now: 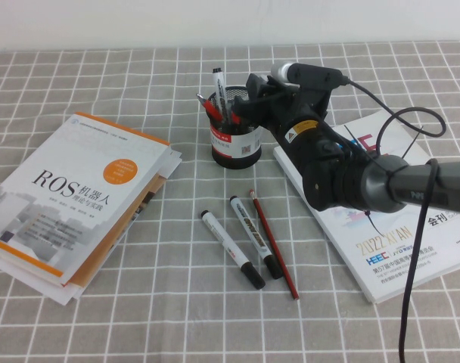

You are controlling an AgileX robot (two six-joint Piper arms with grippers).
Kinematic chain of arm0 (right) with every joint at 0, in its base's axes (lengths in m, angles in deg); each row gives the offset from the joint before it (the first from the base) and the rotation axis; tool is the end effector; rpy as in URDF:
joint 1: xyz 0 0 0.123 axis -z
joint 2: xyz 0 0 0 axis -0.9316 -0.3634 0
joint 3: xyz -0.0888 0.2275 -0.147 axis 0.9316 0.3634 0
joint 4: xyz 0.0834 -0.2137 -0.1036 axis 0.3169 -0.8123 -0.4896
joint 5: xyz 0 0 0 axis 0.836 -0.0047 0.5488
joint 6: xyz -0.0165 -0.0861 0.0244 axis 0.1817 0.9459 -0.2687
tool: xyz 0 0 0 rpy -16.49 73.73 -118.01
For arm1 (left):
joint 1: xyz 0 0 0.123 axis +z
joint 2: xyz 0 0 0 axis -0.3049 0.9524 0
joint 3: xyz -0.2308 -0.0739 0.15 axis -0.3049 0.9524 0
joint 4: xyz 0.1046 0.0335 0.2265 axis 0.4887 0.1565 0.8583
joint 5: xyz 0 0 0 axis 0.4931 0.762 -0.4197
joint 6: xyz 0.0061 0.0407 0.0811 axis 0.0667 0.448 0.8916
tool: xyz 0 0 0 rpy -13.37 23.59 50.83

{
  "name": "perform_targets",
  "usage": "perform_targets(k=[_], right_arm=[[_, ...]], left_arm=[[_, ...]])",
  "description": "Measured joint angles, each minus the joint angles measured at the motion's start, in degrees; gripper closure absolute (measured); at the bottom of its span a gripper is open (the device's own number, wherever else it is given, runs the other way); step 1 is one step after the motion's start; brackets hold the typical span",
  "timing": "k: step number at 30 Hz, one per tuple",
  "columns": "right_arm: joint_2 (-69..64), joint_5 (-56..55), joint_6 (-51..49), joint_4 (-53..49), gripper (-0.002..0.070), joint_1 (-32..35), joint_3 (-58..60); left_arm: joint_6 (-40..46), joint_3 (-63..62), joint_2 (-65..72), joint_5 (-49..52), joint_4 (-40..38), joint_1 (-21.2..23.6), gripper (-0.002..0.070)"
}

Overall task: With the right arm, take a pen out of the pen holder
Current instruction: 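Take a marker out of the pen holder and lay it on the table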

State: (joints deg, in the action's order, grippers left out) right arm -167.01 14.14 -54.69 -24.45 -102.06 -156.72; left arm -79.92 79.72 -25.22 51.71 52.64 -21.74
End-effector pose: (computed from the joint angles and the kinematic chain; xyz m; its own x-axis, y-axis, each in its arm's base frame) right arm 0.4273 0.2637 0.1781 -0.1816 0.4056 -0.8958 -0.3637 0.8186 0.4444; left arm 0.0516 -0.0049 0.1705 -0.2930 0.0583 -0.9543 0.0945 0.9950 0.0318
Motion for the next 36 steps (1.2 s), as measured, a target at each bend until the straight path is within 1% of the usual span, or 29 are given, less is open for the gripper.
perform_targets(k=[4,6,18,28,31,36], right_arm=[[0.0,0.0,-0.14,0.0,0.0547,0.0,0.0],[0.1,-0.25,-0.5,-0.13,0.0565,0.0,-0.02],[3.99,2.36,-0.4,-2.37,0.057,0.1,-0.02],[13.23,9.83,0.1,-9.66,0.0571,0.1,-0.02],[16.41,12.26,1.64,-11.48,0.0572,0.1,-0.02],[22.75,19.84,4.9,-13.23,0.0572,0.1,-0.02]], left_arm=[[0.0,0.0,0.0,0.0,0.0,0.0,0.0678],[0.0,0.0,0.0,0.0,0.0,0.0,0.0678],[0.0,0.0,0.0,0.0,0.0,0.0,0.0678],[0.0,0.0,0.0,0.0,0.0,0.0,0.0678],[0.0,0.0,0.0,0.0,0.0,0.0,0.0678],[0.0,0.0,0.0,0.0,0.0,0.0,0.0678]])
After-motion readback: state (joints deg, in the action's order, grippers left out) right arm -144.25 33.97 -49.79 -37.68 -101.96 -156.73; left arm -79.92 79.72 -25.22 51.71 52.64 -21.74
